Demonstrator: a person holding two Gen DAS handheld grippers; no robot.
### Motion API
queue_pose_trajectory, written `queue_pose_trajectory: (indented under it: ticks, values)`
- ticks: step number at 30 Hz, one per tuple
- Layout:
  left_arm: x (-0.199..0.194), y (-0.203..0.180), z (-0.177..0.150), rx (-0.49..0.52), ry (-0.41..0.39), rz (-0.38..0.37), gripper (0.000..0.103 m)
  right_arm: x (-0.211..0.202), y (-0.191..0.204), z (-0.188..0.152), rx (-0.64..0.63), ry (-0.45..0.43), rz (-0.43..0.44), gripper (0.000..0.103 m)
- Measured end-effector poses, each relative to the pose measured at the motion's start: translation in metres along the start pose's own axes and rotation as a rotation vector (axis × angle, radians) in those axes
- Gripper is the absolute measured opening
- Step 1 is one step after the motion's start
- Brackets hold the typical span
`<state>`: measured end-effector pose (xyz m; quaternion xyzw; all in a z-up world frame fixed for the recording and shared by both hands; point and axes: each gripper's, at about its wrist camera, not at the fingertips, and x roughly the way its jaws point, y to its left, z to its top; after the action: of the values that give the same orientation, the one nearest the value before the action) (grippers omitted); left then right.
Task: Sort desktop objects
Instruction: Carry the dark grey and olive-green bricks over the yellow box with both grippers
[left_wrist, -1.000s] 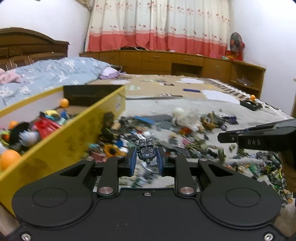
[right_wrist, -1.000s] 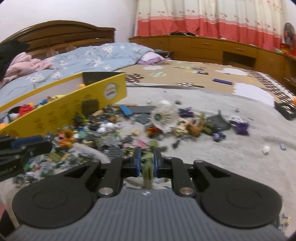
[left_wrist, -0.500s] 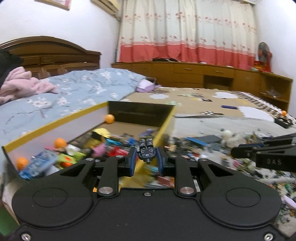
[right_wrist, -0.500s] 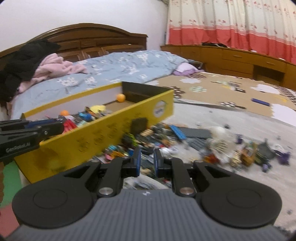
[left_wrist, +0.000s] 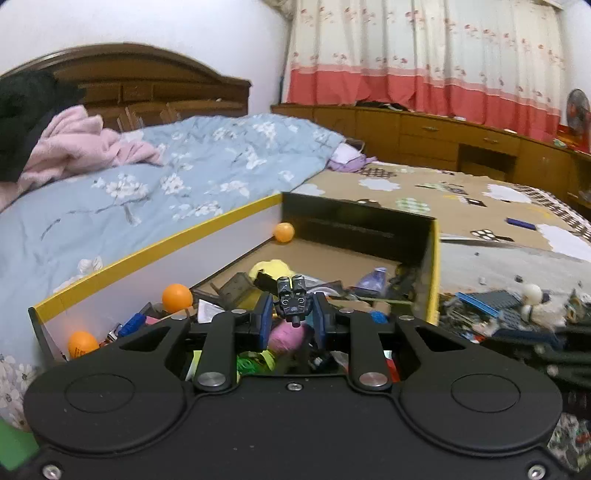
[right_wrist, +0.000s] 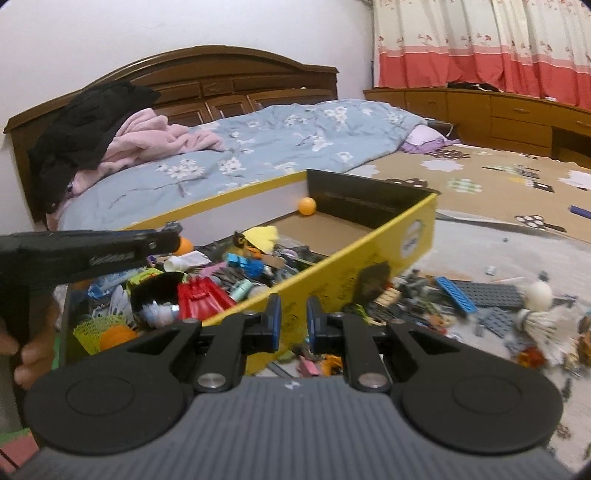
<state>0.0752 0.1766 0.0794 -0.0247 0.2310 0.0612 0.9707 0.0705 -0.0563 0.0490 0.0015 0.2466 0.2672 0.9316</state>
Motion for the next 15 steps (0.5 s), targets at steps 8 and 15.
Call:
queue_pose_trajectory:
  ticks: [8, 15]
  values:
    - [0.025, 0.015, -0.001, -0.043, 0.048, 0.057, 0.053, 0.023, 0.005, 0.002, -0.009, 0.025, 0.002, 0.017]
    - [0.023, 0.017, -0.004, -0.077, 0.044, 0.09, 0.083, 0.037, 0.006, 0.013, -0.018, 0.03, -0.006, 0.017]
